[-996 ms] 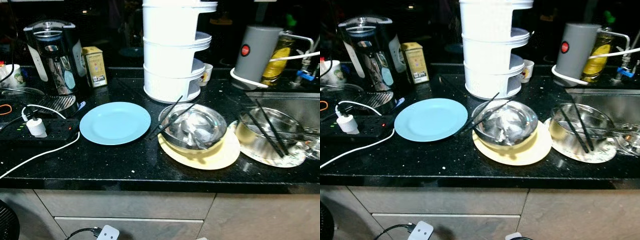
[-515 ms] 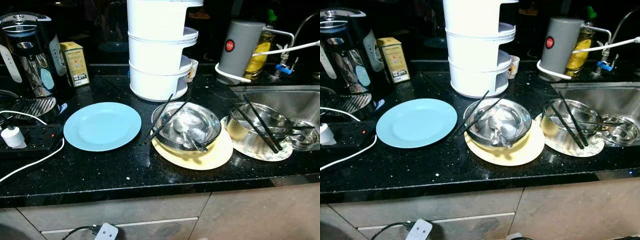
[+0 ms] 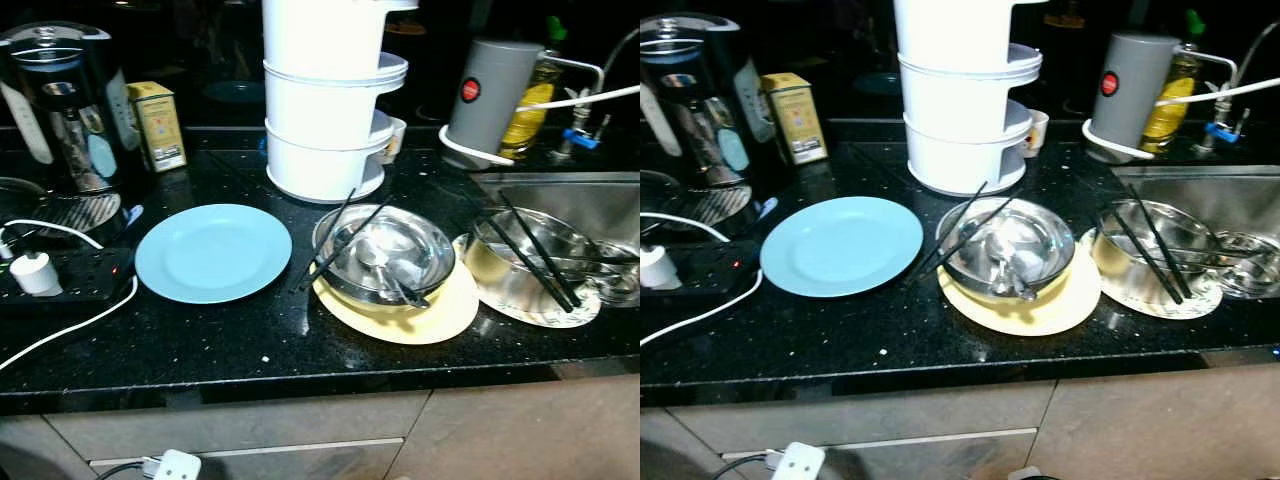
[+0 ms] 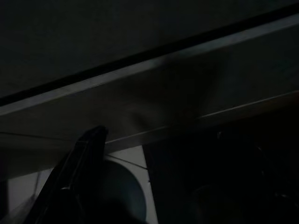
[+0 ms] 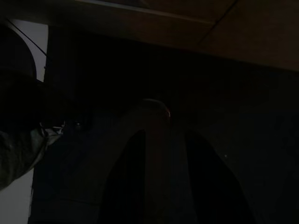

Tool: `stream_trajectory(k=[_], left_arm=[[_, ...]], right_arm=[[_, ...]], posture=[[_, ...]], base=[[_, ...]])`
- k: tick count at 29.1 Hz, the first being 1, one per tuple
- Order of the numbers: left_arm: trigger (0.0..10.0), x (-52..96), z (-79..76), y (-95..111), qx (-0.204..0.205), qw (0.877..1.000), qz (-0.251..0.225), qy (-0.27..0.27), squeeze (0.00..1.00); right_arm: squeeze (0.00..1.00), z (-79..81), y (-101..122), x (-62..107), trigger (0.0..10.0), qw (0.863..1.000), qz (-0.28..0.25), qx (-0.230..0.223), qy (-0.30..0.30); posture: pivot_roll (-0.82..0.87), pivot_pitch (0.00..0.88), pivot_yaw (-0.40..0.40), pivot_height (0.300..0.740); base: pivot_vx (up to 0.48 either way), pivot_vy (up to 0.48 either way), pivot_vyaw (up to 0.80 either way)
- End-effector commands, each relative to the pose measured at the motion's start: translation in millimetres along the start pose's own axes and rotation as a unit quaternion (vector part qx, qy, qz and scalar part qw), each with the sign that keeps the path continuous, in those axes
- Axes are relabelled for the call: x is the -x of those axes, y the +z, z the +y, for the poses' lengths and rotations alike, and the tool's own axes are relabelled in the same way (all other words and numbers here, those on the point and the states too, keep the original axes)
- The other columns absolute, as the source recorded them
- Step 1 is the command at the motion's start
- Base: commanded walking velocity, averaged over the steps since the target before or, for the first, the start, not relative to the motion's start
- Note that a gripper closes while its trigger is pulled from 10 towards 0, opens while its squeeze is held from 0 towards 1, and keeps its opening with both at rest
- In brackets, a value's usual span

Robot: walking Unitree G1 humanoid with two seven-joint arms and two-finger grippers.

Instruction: Kitchen organization

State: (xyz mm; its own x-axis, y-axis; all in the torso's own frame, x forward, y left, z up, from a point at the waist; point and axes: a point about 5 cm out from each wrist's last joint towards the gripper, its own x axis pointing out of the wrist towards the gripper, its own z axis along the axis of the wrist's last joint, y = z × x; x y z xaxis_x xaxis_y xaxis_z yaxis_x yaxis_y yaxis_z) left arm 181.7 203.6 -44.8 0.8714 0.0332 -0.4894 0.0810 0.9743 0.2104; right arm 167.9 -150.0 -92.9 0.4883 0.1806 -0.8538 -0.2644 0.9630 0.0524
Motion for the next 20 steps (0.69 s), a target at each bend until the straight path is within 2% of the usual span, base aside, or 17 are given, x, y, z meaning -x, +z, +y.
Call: stream_trajectory(k=[1, 2, 4, 5, 6, 8, 9, 11, 15, 17, 18, 20], left_arm=[[10.0, 15.1, 14.0, 14, 0.005, 0.997, -0.08, 0.013, 0.0], [10.0, 21.2, 19.1, 21, 0.006, 0.994, -0.11, 0.021, 0.0], [10.0, 21.2, 19.1, 21, 0.006, 0.994, -0.11, 0.021, 0.0], [10.0, 32.3, 25.7, 33, 0.005, 0.987, -0.156, 0.027, 0.0], [10.0, 32.3, 25.7, 33, 0.005, 0.987, -0.156, 0.027, 0.0], [10.0, 53.8, 30.8, 52, -0.005, 0.975, -0.22, 0.019, 0.0], [10.0, 53.8, 30.8, 52, -0.005, 0.975, -0.22, 0.019, 0.0], [10.0, 69.2, 30.0, 60, -0.025, 0.968, -0.248, -0.002, 0.0], [10.0, 78.9, 30.9, 60, -0.032, 0.965, -0.26, -0.006, 0.0], [10.0, 93.6, 33.7, 62, -0.04, 0.959, -0.282, -0.006, 0.0], [10.0, 93.6, 33.7, 62, -0.04, 0.959, -0.282, -0.006, 0.0], [10.0, 107.1, 38.3, 68, -0.039, 0.953, -0.301, 0.008, 0.0]], right_arm=[[0.0, 3.5, -13, 1.5, 10.0, 1.0, 0.023, 0.005, 0.01], [0.0, 3.6, -14, 1.6, 10.0, 1.0, 0.023, 0.006, 0.011], [0.0, 3.6, -14, 1.6, 10.0, 1.0, 0.023, 0.006, 0.011], [0.0, 3.2, -14, 1.8, 10.0, 1.0, 0.024, 0.007, 0.011], [0.0, 3.2, -14, 1.8, 10.0, 1.0, 0.024, 0.007, 0.011], [0.0, 1.8, -16, 2.3, 10.0, 0.999, 0.028, 0.016, 0.01], [0.0, 1.8, -16, 2.3, 10.0, 0.999, 0.028, 0.016, 0.01], [0.0, 0.7, -16, 2.6, 10.0, 0.999, 0.031, 0.023, 0.011], [0.0, 0.0, -17, 2.8, 10.0, 0.999, 0.031, 0.027, 0.013], [0.0, -1.5, -15, 2.8, 10.0, 0.999, 0.029, 0.031, 0.015], [0.0, -1.5, -15, 2.8, 10.0, 0.999, 0.029, 0.031, 0.015], [0.0, -1.1, -13, 2.5, 10.0, 0.999, 0.027, 0.034, 0.017]], posture=[[-0.01, 0.082, -0.036, 0.74], [-0.01, 0.082, -0.036, 0.74], [-0.01, 0.082, -0.036, 0.74], [-0.01, 0.081, -0.038, 0.74], [-0.01, 0.081, -0.038, 0.74], [0.01, 0.08, -0.046, 0.74], [0.01, 0.08, -0.046, 0.74], [0.01, 0.08, -0.049, 0.74], [0.02, 0.079, -0.054, 0.74], [0.03, 0.076, -0.055, 0.74], [0.03, 0.076, -0.055, 0.74], [0.03, 0.075, -0.052, 0.74]], base=[[0.0, 0.0, 0.0], [0.0, 0.0, 0.0], [0.0, 0.0, 0.0], [0.0, 0.0, 0.0], [0.0, 0.0, 0.0], [0.0, 0.0, 0.0], [0.0, 0.0, 0.0], [0.0, 0.0, 0.0], [0.0, 0.0, 0.0], [0.0, 0.0, 0.0], [0.0, 0.0, 0.0], [0.0, 0.0, 0.0]])
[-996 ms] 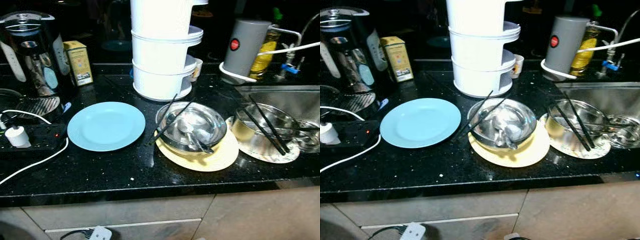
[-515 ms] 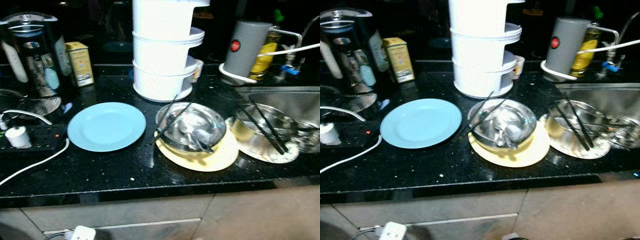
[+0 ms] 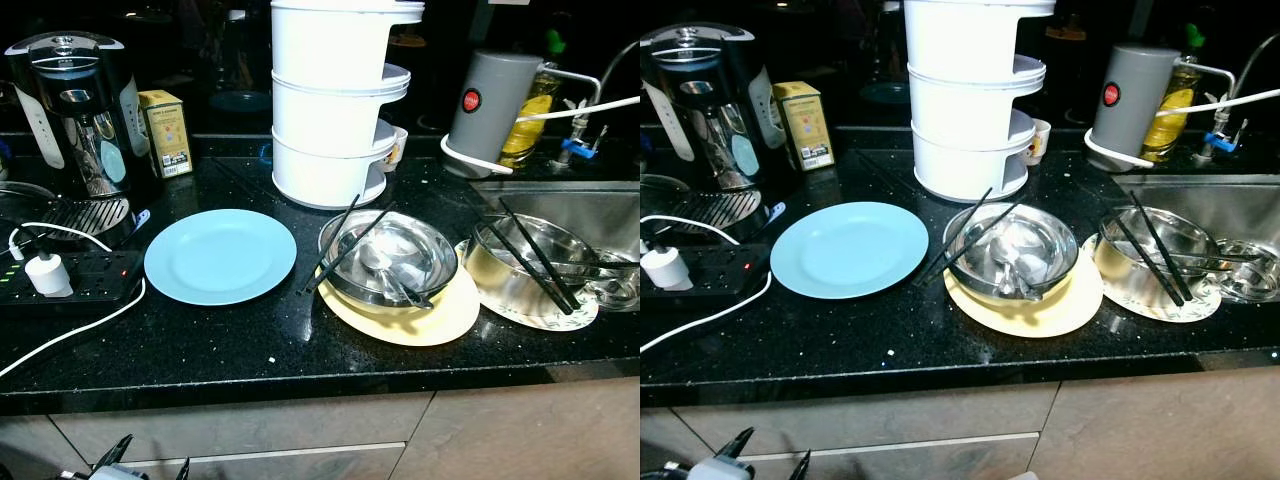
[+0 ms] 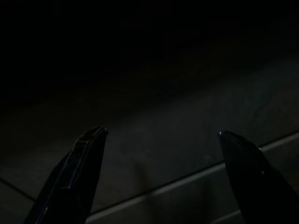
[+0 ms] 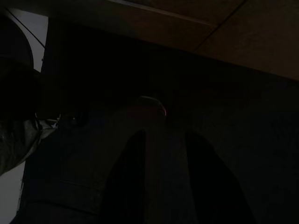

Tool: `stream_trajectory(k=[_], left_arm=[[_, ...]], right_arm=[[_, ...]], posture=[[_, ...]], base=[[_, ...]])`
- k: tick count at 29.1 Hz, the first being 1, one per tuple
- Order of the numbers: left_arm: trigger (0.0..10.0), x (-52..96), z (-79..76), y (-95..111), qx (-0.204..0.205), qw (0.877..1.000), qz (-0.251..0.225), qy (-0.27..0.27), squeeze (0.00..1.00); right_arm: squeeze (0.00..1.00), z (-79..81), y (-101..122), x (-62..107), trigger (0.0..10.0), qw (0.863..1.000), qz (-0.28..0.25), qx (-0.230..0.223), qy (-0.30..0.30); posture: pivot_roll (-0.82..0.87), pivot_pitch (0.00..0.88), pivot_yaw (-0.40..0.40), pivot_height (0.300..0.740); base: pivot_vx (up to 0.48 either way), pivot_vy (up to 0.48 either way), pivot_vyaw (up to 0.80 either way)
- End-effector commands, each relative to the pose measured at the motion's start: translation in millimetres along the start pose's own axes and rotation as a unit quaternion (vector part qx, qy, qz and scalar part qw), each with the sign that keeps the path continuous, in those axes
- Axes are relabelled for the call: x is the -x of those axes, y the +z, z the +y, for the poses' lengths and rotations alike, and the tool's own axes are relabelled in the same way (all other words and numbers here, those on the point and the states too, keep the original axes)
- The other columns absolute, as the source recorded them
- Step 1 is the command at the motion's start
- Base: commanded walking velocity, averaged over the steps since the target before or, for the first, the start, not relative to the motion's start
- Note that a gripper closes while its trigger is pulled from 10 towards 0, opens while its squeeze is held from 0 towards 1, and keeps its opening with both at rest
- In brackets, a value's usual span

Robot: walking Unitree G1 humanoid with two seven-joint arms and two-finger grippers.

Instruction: Kitchen organization

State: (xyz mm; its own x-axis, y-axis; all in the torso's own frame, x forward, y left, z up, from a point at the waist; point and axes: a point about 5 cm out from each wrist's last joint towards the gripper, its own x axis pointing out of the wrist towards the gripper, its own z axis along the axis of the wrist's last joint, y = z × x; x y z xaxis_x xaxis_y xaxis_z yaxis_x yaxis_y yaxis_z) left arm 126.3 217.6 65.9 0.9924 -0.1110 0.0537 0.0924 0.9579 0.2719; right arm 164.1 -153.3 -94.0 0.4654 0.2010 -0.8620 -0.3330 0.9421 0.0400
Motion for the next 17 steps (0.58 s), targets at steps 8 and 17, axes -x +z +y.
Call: stream_trajectory(k=[8, 17], left_arm=[[10.0, -1.9, 16.7, 65, -0.005, 0.996, -0.082, 0.045, 0.0], [10.0, -36.4, 11.7, 130, 0.006, 0.985, -0.167, 0.037, 0.0]], right_arm=[[0.0, 3.2, -7, 0.5, 10.0, 1.0, 0.016, 0.005, 0.01], [0.0, 1.4, -4, 0.5, 10.0, 1.0, 0.013, 0.005, 0.011]], posture=[[0.04, 0.08, -0.056, 0.74], [0.03, 0.08, -0.048, 0.74]], base=[[0.0, 0.0, 0.0], [0.0, 0.0, 0.0]])
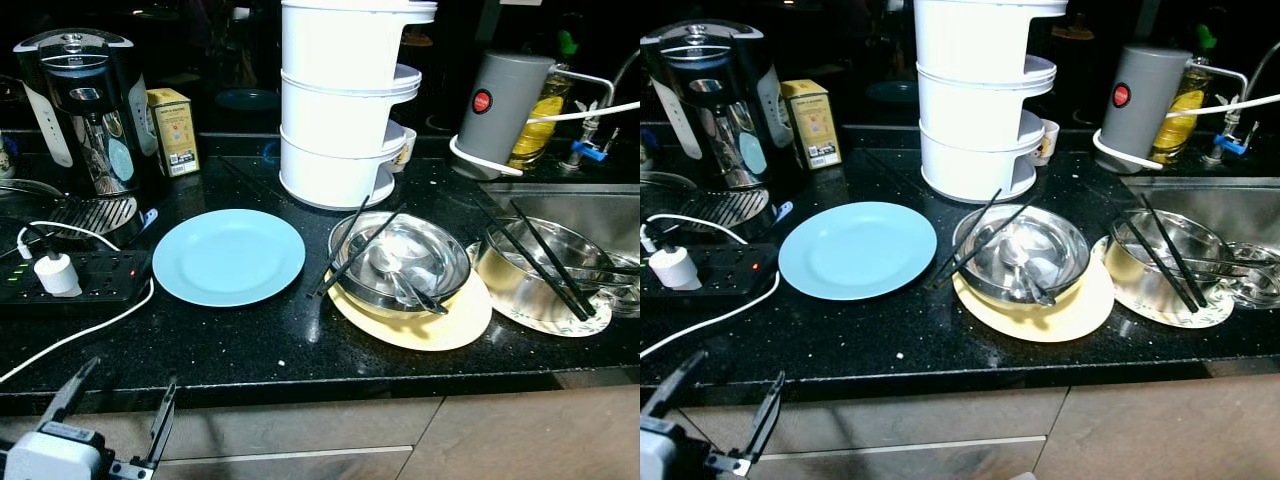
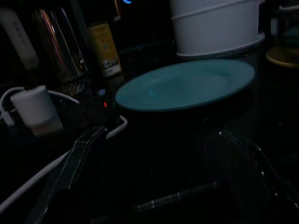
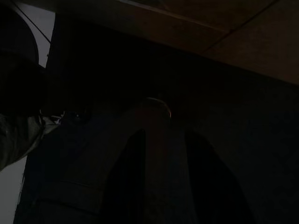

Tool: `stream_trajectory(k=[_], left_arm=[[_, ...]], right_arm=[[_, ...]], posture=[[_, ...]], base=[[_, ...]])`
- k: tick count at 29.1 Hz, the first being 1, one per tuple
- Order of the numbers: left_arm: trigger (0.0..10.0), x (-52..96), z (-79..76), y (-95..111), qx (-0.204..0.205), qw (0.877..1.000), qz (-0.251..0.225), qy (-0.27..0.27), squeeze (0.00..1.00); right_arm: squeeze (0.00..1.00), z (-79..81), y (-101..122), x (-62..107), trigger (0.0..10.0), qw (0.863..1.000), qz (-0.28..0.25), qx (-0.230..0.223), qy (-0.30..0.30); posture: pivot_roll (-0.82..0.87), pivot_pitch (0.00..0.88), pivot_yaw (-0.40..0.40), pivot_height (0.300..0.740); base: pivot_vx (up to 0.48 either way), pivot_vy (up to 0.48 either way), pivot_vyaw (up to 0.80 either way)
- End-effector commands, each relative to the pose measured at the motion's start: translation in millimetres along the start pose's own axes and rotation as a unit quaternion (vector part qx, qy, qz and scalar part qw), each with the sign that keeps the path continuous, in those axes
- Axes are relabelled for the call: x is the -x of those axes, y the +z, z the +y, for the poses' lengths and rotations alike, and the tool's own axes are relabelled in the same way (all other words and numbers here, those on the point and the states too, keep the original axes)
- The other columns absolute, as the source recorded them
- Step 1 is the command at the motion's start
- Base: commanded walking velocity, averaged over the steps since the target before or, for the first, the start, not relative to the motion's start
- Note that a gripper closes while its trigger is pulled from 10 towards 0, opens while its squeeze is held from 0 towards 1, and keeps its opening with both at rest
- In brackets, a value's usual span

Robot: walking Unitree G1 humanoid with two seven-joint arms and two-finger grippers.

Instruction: Kitchen organization

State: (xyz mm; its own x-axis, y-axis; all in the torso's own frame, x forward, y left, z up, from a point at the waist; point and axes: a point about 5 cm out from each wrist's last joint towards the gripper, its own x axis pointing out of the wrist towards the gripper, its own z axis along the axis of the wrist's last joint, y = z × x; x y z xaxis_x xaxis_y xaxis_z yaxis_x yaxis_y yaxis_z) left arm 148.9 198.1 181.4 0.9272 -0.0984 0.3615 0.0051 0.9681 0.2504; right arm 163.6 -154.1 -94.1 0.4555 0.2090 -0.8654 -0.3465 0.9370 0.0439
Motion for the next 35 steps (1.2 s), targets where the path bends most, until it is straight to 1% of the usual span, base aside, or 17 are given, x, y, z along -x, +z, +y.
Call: stream_trajectory(k=[1, 3, 6, 7, 8, 10, 12, 15, 18, 19, 20, 21, 24, 27, 28, 31, 35], left_arm=[[10.0, -18.5, -6.6, 18, 0.006, 1.0, -0.023, -0.017, 0.0], [10.0, -33.5, -12.0, 20, -0.008, 0.999, -0.02, -0.049, 0.0], [10.0, -39.0, -13.8, 19, -0.02, 0.998, -0.014, -0.065, 0.0], [10.0, -58.1, -15.0, 22, -0.033, 0.995, -0.022, -0.092, 0.0], [10.0, -58.1, -15.0, 22, -0.033, 0.995, -0.022, -0.092, 0.0], [10.0, -72.3, -13.4, 26, -0.043, 0.993, -0.029, -0.102, 0.0], [10.0, -72.3, -13.4, 26, -0.043, 0.993, -0.029, -0.102, 0.0], [10.0, -96.0, -2.6, 29, -0.081, 0.989, -0.016, -0.125, 0.0], [10.0, -108.0, 6.2, 27, -0.101, 0.986, 0.003, -0.135, 0.0], [10.0, -114.2, 10.0, 27, -0.11, 0.984, 0.014, -0.139, 0.22], [10.0, -119.1, 12.8, 28, -0.117, 0.983, 0.019, -0.142, 0.87], [10.0, -123.4, 13.6, 29, -0.112, 0.981, 0.027, -0.154, 1.0], [10.0, -130.2, 14.4, 29, -0.127, 0.975, 0.035, -0.178, 1.0], [10.0, -133.6, 13.1, 29, -0.111, 0.974, 0.043, -0.192, 1.0], [10.0, -134.9, 9.7, 28, -0.09, 0.972, 0.051, -0.211, 1.0], [10.0, -136.1, -2.9, 27, -0.068, 0.952, 0.068, -0.29, 1.0], [10.0, -135.3, -7.8, 27, -0.06, 0.94, 0.07, -0.327, 1.0]], right_arm=[[0.0, 2.0, -3, 0.0, 10.0, 1.0, 0.008, 0.0, 0.005], [0.0, 2.1, -3, -0.1, 10.0, 1.0, 0.007, -0.001, 0.005], [0.0, 2.2, -2, -0.2, 10.0, 1.0, 0.007, -0.002, 0.005], [0.0, 2.7, -1, -0.4, 10.0, 1.0, 0.005, -0.002, 0.006], [0.0, 2.7, -1, -0.4, 10.0, 1.0, 0.005, -0.002, 0.006], [0.0, 2.9, 0, -0.6, 10.0, 1.0, 0.004, -0.003, 0.006], [0.0, 2.9, 0, -0.6, 10.0, 1.0, 0.004, -0.003, 0.006], [0.0, 3.2, 0, -0.7, 10.0, 1.0, 0.003, -0.006, 0.005], [0.0, 3.1, 0, -0.6, 10.0, 1.0, 0.003, -0.008, 0.005], [0.0, 3.1, -1, -0.6, 10.0, 1.0, 0.004, -0.008, 0.005], [0.0, 3.1, -1, -0.5, 10.0, 1.0, 0.004, -0.008, 0.005], [0.0, 3.2, -1, -0.5, 10.0, 1.0, 0.004, -0.008, 0.005], [0.0, 3.2, -1, -0.5, 10.0, 1.0, 0.005, -0.008, 0.005], [0.0, 3.2, -1, -0.5, 10.0, 1.0, 0.005, -0.008, 0.005], [0.0, 3.2, -1, -0.5, 10.0, 1.0, 0.004, -0.008, 0.005], [0.0, 3.5, -1, -0.7, 10.0, 1.0, 0.003, -0.01, 0.004], [0.0, 3.1, -1, -0.5, 10.0, 1.0, 0.004, -0.012, 0.002]], posture=[[0.03, 0.08, -0.048, 0.74], [0.04, 0.08, -0.048, 0.74], [0.04, 0.08, -0.048, 0.74], [0.04, 0.079, -0.046, 0.74], [0.04, 0.079, -0.046, 0.74], [0.03, 0.079, -0.044, 0.74], [0.03, 0.079, -0.044, 0.74], [0.03, 0.08, -0.041, 0.74], [0.03, 0.08, -0.042, 0.74], [0.03, 0.08, -0.042, 0.74], [0.03, 0.08, -0.042, 0.74], [0.03, 0.08, -0.042, 0.74], [0.03, 0.083, -0.043, 0.74], [0.03, 0.083, -0.043, 0.74], [0.03, 0.084, -0.041, 0.74], [0.02, 0.085, -0.037, 0.74], [0.02, 0.086, -0.035, 0.74]], base=[[0.0, 0.0, 0.0], [0.0, 0.0, 0.0], [0.0, 0.0, 0.0], [0.0, 0.0, 0.0], [0.0, 0.0, 0.0], [0.0, 0.0, 0.0], [0.0, 0.0, 0.0], [0.0, 0.0, 0.0], [0.0, 0.0, 0.0], [0.0, 0.0, 0.0], [0.0, 0.0, 0.0], [0.0, 0.0, 0.0], [0.0, 0.0, 0.0], [0.0, 0.0, 0.0], [0.0, 0.0, 0.0], [0.0, 0.0, 0.0], [0.0, 0.0, 0.0]])
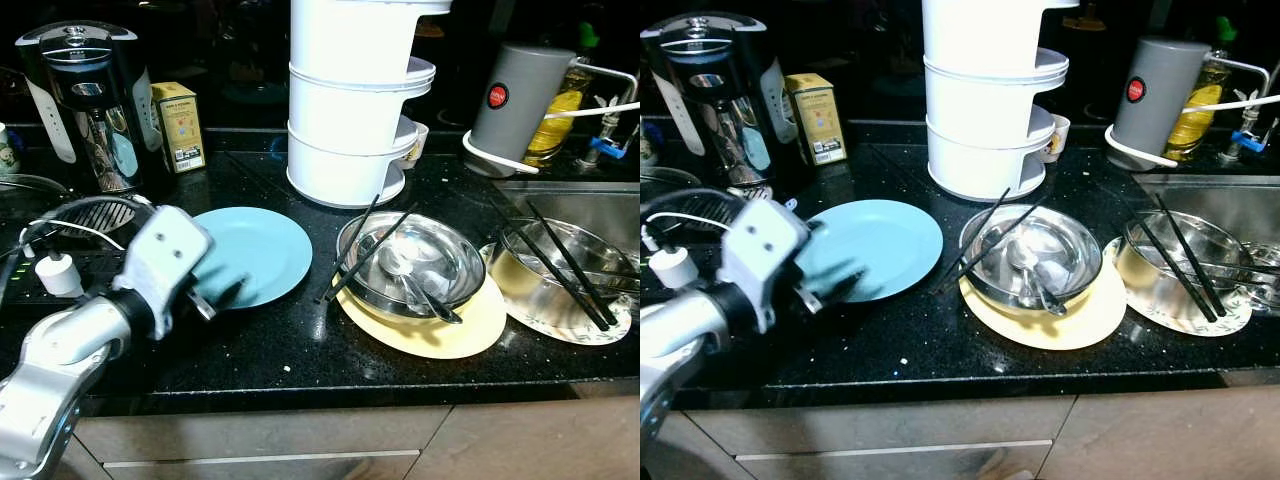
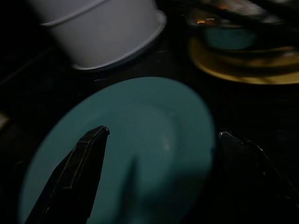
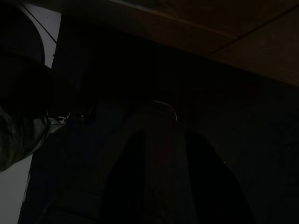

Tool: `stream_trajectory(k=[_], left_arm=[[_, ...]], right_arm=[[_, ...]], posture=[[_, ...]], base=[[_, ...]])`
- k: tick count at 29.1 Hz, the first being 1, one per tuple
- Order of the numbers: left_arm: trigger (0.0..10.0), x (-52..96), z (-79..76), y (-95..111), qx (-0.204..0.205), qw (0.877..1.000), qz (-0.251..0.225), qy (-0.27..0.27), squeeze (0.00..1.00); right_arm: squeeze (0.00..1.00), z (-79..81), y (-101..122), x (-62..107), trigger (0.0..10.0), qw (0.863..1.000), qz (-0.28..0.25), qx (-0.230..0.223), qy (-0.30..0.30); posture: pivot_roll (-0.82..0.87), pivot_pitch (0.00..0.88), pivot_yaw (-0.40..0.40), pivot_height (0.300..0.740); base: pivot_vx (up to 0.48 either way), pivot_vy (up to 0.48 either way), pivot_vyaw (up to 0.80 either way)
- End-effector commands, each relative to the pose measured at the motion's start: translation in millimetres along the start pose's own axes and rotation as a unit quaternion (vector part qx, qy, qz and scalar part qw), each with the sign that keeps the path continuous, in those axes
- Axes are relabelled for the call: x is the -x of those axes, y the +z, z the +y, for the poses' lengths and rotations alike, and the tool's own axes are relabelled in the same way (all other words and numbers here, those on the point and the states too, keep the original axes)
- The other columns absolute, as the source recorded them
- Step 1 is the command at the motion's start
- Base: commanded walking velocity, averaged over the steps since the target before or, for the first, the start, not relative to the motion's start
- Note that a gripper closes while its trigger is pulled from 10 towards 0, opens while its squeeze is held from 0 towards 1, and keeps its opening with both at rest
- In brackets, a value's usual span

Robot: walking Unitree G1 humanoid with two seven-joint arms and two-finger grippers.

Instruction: Kitchen organization

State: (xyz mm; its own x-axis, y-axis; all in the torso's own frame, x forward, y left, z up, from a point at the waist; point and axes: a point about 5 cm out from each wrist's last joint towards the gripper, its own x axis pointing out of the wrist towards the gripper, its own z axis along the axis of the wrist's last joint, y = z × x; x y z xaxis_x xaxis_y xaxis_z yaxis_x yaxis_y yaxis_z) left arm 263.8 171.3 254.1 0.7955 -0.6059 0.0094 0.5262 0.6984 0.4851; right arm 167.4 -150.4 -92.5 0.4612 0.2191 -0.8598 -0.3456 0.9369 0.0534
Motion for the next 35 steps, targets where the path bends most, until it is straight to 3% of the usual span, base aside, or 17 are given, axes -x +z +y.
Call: stream_trajectory(k=[1, 2, 5, 7, 10, 14, 25, 29, 35], left_arm=[[10.0, -0.9, -0.5, -2, 0.002, 1.0, 0.01, -0.024, 1.0], [10.0, -0.6, -2.4, -2, 0.003, 0.999, 0.011, -0.039, 0.0], [10.0, -0.3, -5.2, -4, -0.006, 0.998, 0.02, -0.066, 0.0], [10.0, -1.9, -4.3, -8, -0.039, 0.996, 0.034, -0.069, 0.0], [10.0, -3.0, -3.3, -10, -0.055, 0.995, 0.041, -0.068, 0.0], [10.0, -10.9, 2.6, -13, -0.118, 0.99, 0.053, -0.054, 0.0], [10.0, -24.0, -5.9, -16, -0.147, 0.985, 0.049, -0.082, 0.0], [10.0, -26.3, -9.8, -26, -0.186, 0.974, 0.072, -0.111, 0.0], [10.0, -33.2, 0.1, -29, -0.243, 0.962, 0.093, -0.081, 0.0]], right_arm=[[0.0, 0.7, -7, 0.8, 10.0, 1.0, 0.01, -0.009, -0.002], [0.0, 0.5, -7, 1.0, 10.0, 1.0, 0.011, -0.009, -0.002], [0.0, 0.1, -9, 1.4, 10.0, 1.0, 0.013, -0.009, -0.003], [0.0, -0.1, -10, 1.6, 10.0, 1.0, 0.015, -0.008, -0.003], [0.0, -0.1, -10, 1.6, 10.0, 1.0, 0.015, -0.008, -0.003], [0.0, 0.0, -10, 1.4, 10.0, 1.0, 0.015, -0.007, -0.003], [0.0, -0.6, -11, 1.6, 10.0, 1.0, 0.015, -0.008, -0.006], [0.0, -0.1, -12, 1.7, 10.0, 1.0, 0.017, -0.008, -0.007], [0.0, 0.5, -12, 1.5, 10.0, 1.0, 0.016, -0.01, -0.008]], posture=[[0.02, 0.086, -0.035, 0.74], [0.02, 0.086, -0.035, 0.74], [0.02, 0.085, -0.036, 0.74], [0.03, 0.086, -0.038, 0.74], [0.03, 0.086, -0.038, 0.74], [0.03, 0.084, -0.037, 0.74], [0.02, 0.079, -0.032, 0.74], [0.02, 0.076, -0.029, 0.74], [0.01, 0.071, -0.023, 0.74]], base=[[0.0, 0.0, 0.0], [0.0, 0.0, 0.0], [0.0, 0.0, 0.0], [0.0, 0.0, 0.0], [0.0, 0.0, 0.0], [0.0, 0.0, 0.0], [0.0, 0.0, 0.0], [0.0, 0.0, 0.0], [0.0, 0.0, 0.0]])
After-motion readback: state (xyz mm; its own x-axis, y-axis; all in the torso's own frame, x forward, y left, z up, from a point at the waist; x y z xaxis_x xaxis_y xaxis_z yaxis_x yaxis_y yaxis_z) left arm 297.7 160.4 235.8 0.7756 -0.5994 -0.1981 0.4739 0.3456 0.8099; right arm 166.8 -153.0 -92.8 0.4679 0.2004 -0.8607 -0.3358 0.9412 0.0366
